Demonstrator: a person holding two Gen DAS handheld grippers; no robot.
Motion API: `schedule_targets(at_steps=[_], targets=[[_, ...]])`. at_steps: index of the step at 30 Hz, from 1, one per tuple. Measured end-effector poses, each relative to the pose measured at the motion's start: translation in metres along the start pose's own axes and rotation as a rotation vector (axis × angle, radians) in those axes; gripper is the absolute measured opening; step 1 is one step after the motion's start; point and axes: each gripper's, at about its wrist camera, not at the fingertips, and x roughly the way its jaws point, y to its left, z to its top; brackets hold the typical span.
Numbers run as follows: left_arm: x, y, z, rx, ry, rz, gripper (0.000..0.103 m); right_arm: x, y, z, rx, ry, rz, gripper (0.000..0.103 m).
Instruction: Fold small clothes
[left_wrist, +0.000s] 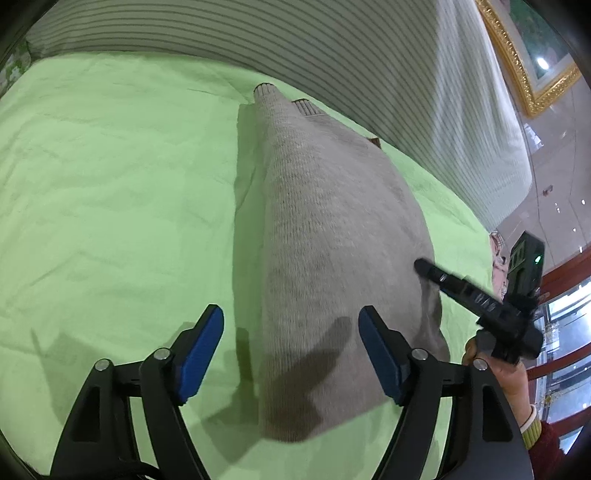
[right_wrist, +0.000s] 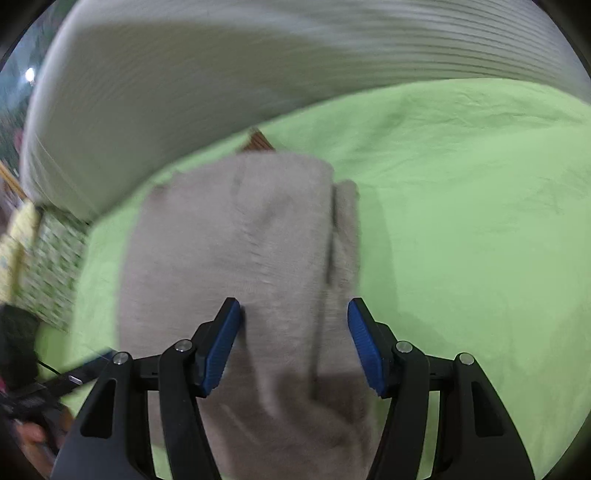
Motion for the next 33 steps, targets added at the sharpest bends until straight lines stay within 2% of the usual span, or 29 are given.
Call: schedule_targets(at_steps=[2, 6, 9, 11, 16, 23, 25, 27, 31, 33], targets=[[0.003, 0.001, 0.003, 0.002, 0.001, 0.004, 0.077, 0.007, -0.006, -0.003, -0.031, 0.009, -0.04, 0.062], [0.01, 0.006, 0.011, -0.019, -0.002, -0.014, 0.08, 0.007, -0.025, -0.005, 0.058, 0.016, 0.046, 0.062], [0.018, 0.008, 0.016, -0.051, 0.009, -0.063, 0.08, 0.002, -0.025, -0.002, 0.066, -0.008, 0.093, 0.062], [0.026, 0.007, 0.019, -0.058, 0.018, -0.067, 0.081, 0.006, -0.029, 0.0, 0.09, 0.005, 0.128, 0.062], [0.041, 0.012, 0.021, -0.068, 0.027, -0.042, 0.083, 0.016, -0.032, -0.001, 0.076, 0.02, 0.141, 0.062], [0.05, 0.026, 0.014, -0.127, 0.021, -0.093, 0.081, 0.027, -0.031, 0.0, 0.071, 0.039, 0.178, 0.062], [0.052, 0.028, 0.012, -0.147, 0.025, -0.127, 0.077, 0.031, -0.032, 0.001, 0.07, 0.056, 0.196, 0.062], [0.052, 0.029, 0.011, -0.155, 0.034, -0.164, 0.061, 0.032, -0.034, 0.001, 0.078, 0.066, 0.214, 0.061], [0.05, 0.026, 0.011, -0.149, 0.02, -0.195, 0.05, 0.031, -0.032, -0.001, 0.082, 0.08, 0.238, 0.043], [0.045, 0.027, 0.008, -0.15, 0.001, -0.212, 0.044, 0.024, -0.028, -0.001, 0.071, 0.073, 0.235, 0.038]])
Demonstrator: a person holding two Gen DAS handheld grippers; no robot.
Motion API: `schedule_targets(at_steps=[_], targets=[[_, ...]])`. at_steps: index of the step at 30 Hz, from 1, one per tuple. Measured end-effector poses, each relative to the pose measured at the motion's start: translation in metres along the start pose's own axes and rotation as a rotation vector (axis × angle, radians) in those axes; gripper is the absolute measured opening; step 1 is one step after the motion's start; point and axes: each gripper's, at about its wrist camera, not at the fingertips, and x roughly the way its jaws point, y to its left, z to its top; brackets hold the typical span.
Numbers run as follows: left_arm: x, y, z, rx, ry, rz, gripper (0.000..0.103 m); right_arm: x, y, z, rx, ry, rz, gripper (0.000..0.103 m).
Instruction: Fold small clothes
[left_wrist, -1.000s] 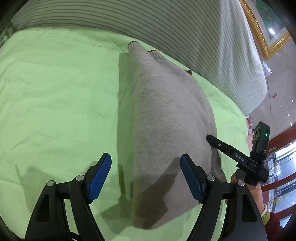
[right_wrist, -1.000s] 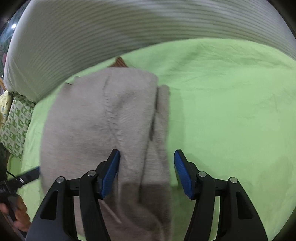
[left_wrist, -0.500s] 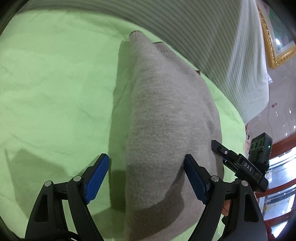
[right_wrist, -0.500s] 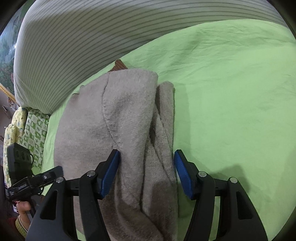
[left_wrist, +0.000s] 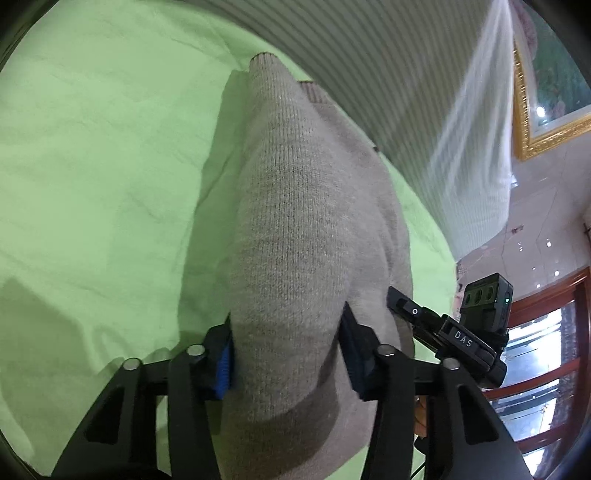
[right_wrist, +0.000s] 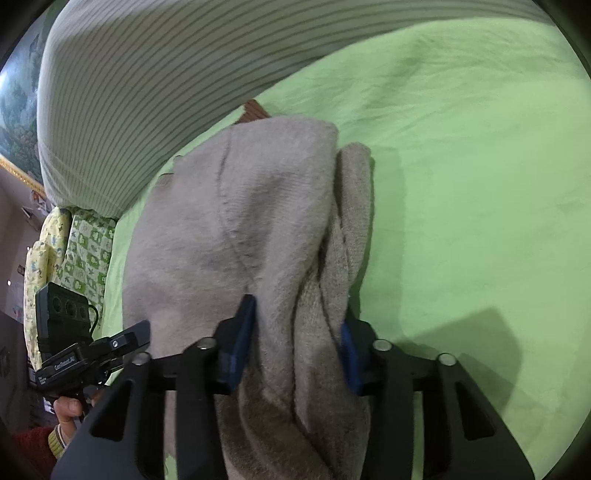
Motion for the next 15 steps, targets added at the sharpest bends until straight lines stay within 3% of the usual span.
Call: schedule_targets(at_steps=[6, 15], targets=[[-0.032, -0.001, -0.005, -0.002, -0.053, -0.01, 0.04, -0.02, 0.027, -0.008, -0.005, -0.061, 0.046, 0.032], [-0.146, 0.034, -0.043, -0.027, -0.147, 0.022, 0.04, -0.016, 0.103, -0.053, -0.084, -0.036, 0.187, 0.032]])
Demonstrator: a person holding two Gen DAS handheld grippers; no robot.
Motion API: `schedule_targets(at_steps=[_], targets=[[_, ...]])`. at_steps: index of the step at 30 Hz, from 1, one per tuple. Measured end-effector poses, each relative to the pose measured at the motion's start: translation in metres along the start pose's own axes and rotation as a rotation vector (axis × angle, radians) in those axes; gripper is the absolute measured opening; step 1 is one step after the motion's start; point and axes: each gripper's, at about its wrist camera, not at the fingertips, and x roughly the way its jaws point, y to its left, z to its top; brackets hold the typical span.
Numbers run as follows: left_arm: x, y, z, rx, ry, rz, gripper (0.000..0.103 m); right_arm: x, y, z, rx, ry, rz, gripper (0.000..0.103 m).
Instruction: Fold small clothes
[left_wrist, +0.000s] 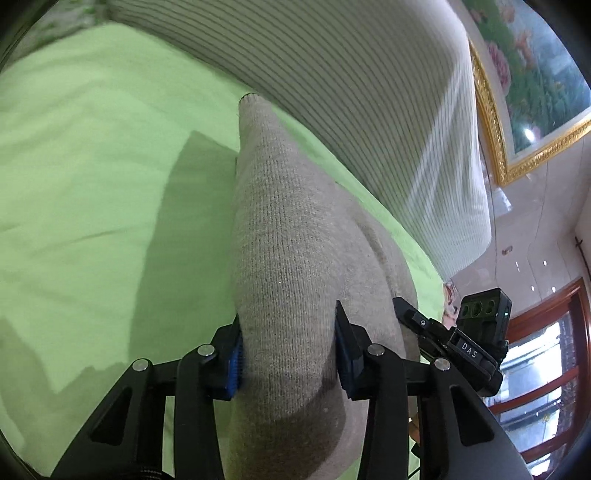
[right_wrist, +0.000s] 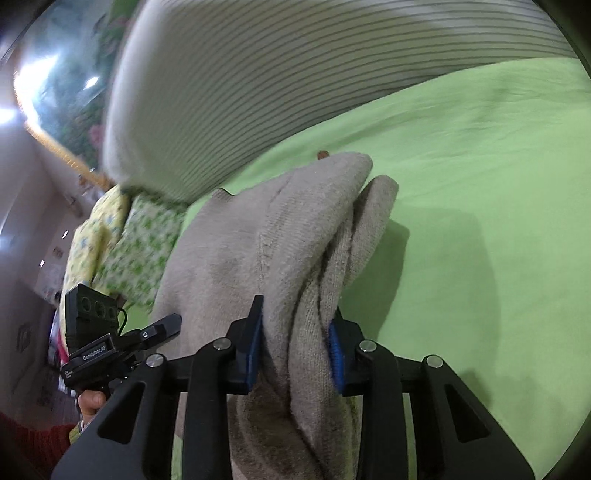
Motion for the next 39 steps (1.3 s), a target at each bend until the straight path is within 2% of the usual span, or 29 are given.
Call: schedule_targets(at_steps=[4, 7, 13, 16, 20, 25, 27, 28, 34, 39], targets=[[-0.053, 0.027, -0.021, -0.014, -0.035, 0.045, 0.04, 0.021, 0.036, -0.027, -0.041, 0.051, 0.054, 0.032], [-0.08, 0.047, -0.035, -0.014, -0.044, 0.07, 0.04, 0.034, 0.049, -0.046, -0.051, 0.079, 0.066, 0.032], [-0.089, 0.08, -0.057, 0.013, -0.009, 0.145, 0.041, 0.064, 0.058, -0.072, -0.053, 0.162, 0.008, 0.033], [-0.084, 0.088, -0.063, 0.019, -0.003, 0.172, 0.044, 0.067, 0.056, -0.077, -0.05, 0.17, -0.035, 0.039], [-0.087, 0.093, -0.066, 0.038, -0.008, 0.185, 0.051, 0.06, 0.054, -0.078, -0.075, 0.158, -0.079, 0.045], [-0.097, 0.082, -0.066, 0.086, -0.018, 0.24, 0.052, 0.041, 0.059, -0.077, -0.065, 0.114, -0.116, 0.045], [-0.1, 0.075, -0.07, 0.088, -0.018, 0.269, 0.061, 0.03, 0.059, -0.079, -0.049, 0.087, -0.115, 0.045], [-0.1, 0.073, -0.071, 0.086, -0.019, 0.281, 0.062, 0.022, 0.059, -0.081, -0.04, 0.072, -0.114, 0.045], [-0.121, 0.075, -0.092, 0.08, -0.013, 0.293, 0.063, -0.008, 0.065, -0.096, -0.039, 0.048, -0.133, 0.045], [-0.134, 0.08, -0.113, 0.093, 0.012, 0.302, 0.063, -0.022, 0.067, -0.115, -0.049, 0.068, -0.154, 0.045]])
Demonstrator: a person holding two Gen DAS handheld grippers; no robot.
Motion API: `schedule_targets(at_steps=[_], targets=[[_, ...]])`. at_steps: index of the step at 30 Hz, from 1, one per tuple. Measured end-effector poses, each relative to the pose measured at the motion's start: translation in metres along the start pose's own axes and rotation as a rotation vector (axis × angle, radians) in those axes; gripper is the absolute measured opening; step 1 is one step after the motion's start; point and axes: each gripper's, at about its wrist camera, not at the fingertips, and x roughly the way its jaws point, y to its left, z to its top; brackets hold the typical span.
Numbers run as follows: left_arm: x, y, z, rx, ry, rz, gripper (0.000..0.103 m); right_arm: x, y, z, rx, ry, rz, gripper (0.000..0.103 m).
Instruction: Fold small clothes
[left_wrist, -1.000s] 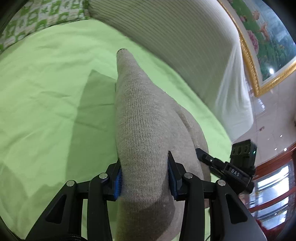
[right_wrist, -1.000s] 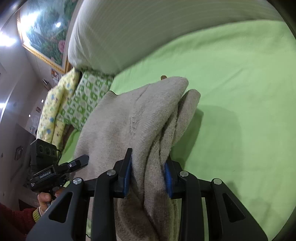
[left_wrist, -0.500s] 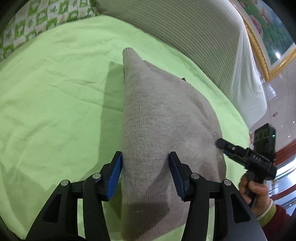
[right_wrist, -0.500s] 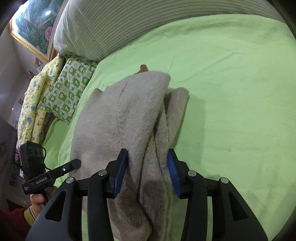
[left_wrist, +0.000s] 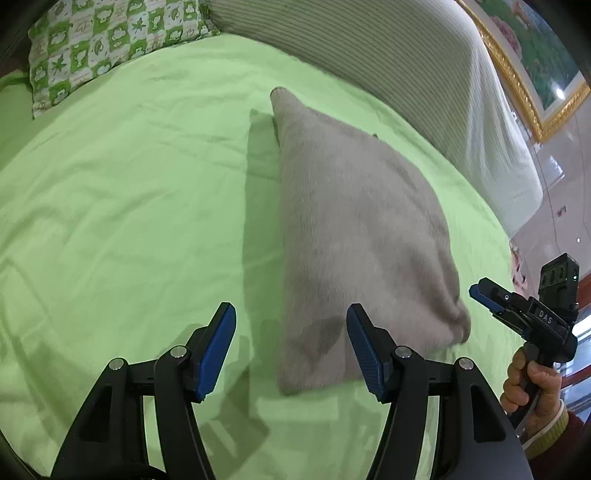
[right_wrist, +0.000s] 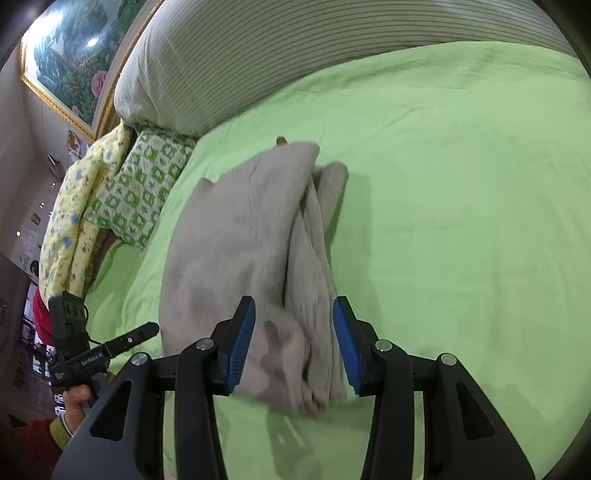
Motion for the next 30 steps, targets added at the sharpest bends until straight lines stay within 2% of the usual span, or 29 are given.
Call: schedule_targets(at_steps=[5, 10, 17, 21, 23, 24, 25, 26, 30], targets=[[-0.005, 0.0, -0.014, 0.011, 0.014, 0.002, 0.063, -0.008, 0.002, -0.023, -0.006, 0.005, -0.019, 0.045], [-0.004, -0.004, -0.019, 0.043, 0.033, 0.031, 0.063, -0.009, 0.009, -0.03, -0.032, -0.002, -0.038, 0.045], [0.007, -0.015, -0.019, 0.079, 0.069, 0.053, 0.063, 0.002, 0.028, -0.006, -0.081, -0.03, -0.015, 0.045], [0.014, -0.015, -0.018, 0.064, 0.083, 0.055, 0.063, 0.023, 0.025, 0.009, -0.035, 0.002, -0.006, 0.045], [0.018, -0.017, -0.017, 0.068, 0.092, 0.062, 0.063, 0.034, 0.021, 0.012, -0.002, 0.031, 0.013, 0.039], [0.019, -0.018, -0.017, 0.071, 0.095, 0.066, 0.062, 0.039, 0.02, 0.013, 0.004, 0.048, 0.024, 0.018], [0.021, -0.019, -0.016, 0.075, 0.097, 0.069, 0.061, 0.044, 0.018, 0.014, 0.006, 0.069, 0.027, 0.011], [0.022, -0.02, -0.015, 0.079, 0.101, 0.07, 0.061, 0.046, 0.016, 0.014, 0.01, 0.081, 0.021, 0.011], [0.028, -0.026, -0.016, 0.109, 0.115, 0.077, 0.054, 0.023, 0.018, 0.018, -0.006, -0.004, 0.034, 0.009]])
